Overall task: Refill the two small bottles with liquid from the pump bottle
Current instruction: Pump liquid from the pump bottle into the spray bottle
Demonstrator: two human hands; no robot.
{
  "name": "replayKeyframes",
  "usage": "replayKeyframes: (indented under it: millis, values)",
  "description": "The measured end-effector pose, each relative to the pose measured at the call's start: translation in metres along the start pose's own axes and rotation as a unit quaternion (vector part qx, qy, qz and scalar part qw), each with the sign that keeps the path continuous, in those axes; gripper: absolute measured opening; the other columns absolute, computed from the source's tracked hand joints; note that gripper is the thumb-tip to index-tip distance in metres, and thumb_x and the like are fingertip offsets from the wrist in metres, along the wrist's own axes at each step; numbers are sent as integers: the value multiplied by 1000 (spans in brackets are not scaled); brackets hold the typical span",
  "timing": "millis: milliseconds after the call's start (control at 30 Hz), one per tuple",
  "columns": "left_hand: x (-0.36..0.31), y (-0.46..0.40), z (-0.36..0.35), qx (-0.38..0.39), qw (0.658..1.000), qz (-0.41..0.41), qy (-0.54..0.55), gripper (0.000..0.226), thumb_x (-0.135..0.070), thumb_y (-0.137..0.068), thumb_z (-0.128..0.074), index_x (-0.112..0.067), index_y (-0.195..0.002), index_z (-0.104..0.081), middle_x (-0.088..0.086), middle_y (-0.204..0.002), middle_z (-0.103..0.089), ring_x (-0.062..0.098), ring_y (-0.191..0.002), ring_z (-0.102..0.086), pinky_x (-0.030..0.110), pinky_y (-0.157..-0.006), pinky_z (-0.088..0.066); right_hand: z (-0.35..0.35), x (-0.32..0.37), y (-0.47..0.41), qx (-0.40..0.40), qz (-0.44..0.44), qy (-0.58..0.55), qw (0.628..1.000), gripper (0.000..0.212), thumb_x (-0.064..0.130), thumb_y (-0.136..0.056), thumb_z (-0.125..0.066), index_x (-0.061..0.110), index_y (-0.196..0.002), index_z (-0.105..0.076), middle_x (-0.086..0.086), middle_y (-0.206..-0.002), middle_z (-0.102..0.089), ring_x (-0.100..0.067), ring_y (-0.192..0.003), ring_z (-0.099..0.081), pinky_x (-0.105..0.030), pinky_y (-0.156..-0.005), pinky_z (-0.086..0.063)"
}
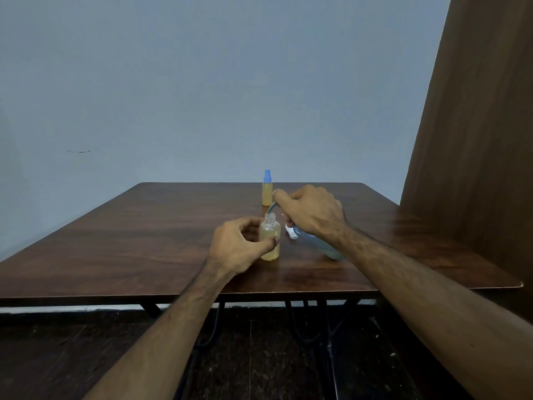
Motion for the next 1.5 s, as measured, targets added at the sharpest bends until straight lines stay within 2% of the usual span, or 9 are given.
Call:
replayKeyframes:
  millis: [167, 300, 500, 667, 800, 1033, 1200, 1333, 1500]
  values:
    - [1, 0, 0, -6, 1000, 2, 0, 30, -36, -67, -90, -37, -91, -73, -15, -83, -77, 4, -78, -73, 30, -79, -62, -3, -1, -1, 0, 22, -8, 1000, 65, 66, -82, -34, 22, -47, -67, 12, -49, -67, -15, -64, -67, -34, -70, -52]
    - [1, 0, 0, -3, 1000, 6, 0, 36, -35, -68, -90, -28, -100, -77, -11, -85, -78, 6, -80, -74, 33, -81, -63, -3, -1, 0, -1, 25, -6, 1000, 62, 63, -79, -34, 22, -46, -65, 10, -47, -64, -16, -61, -64, -32, -63, -45]
    - [0, 0, 0, -6, 1000, 6, 0, 32, -34, -68, -91, -32, -97, -76, -12, -85, -78, 6, -80, -74, 33, -81, -63, 1, -6, -2, -8, 9, -13, 1000, 82, 75, -71, -21, 15, -61, -76, 4, -64, -77, -18, -70, -69, -36, -75, -57]
    - [0, 0, 0, -1, 1000, 8, 4, 34, -38, -66, -90, -33, -97, -75, -12, -86, -78, 5, -80, -74, 34, -82, -63, -2, -4, -2, -1, 8, -11, 1000, 75, 76, -70, -26, 18, -52, -71, 6, -59, -75, -18, -68, -71, -38, -77, -60]
    - [-1, 1, 0, -4, 1000, 11, 3, 36, -35, -68, -90, -26, -101, -77, -10, -86, -78, 7, -81, -74, 36, -82, -62, -1, -6, -3, -17, 13, -22, 1000, 80, 75, -70, -22, 15, -56, -73, 7, -57, -73, -18, -67, -71, -34, -72, -57]
    - [-4, 2, 0, -10, 1000, 9, 0, 30, -31, -69, -91, -35, -93, -74, -9, -85, -78, 5, -79, -73, 31, -81, -62, 0, -6, -3, -4, 9, -19, 1000, 77, 74, -69, -23, 17, -58, -74, 9, -59, -74, -17, -70, -69, -37, -78, -58]
    - [-3, 2, 0, -9, 1000, 7, -3, 28, -32, -69, -91, -37, -90, -73, -9, -85, -77, 5, -78, -73, 29, -80, -62, -1, -4, -1, 0, 14, -23, 1000, 73, 73, -72, -27, 20, -51, -71, 14, -55, -72, -14, -67, -70, -35, -76, -58]
    - [-2, 1, 0, -7, 1000, 6, -5, 29, -34, -69, -91, -37, -92, -73, -10, -85, -77, 4, -79, -73, 29, -79, -62, -2, -4, 1, -15, 24, -26, 999, 72, 72, -68, -24, 19, -50, -69, 11, -56, -72, -17, -64, -69, -33, -69, -54]
    - [-2, 0, 0, -7, 1000, 10, -3, 30, -36, -68, -91, -36, -93, -74, -12, -84, -77, 4, -78, -73, 28, -79, -62, 0, -4, -2, -8, 12, -21, 1000, 77, 73, -67, -21, 17, -56, -73, 7, -60, -75, -17, -69, -68, -36, -75, -55]
Point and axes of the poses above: each hand's wrist, its own y-axis away from the middle knuckle, its own z-axis out of the back of the hand, x = y × z, the point moved 1 cm from there along -y, towards the middle knuckle
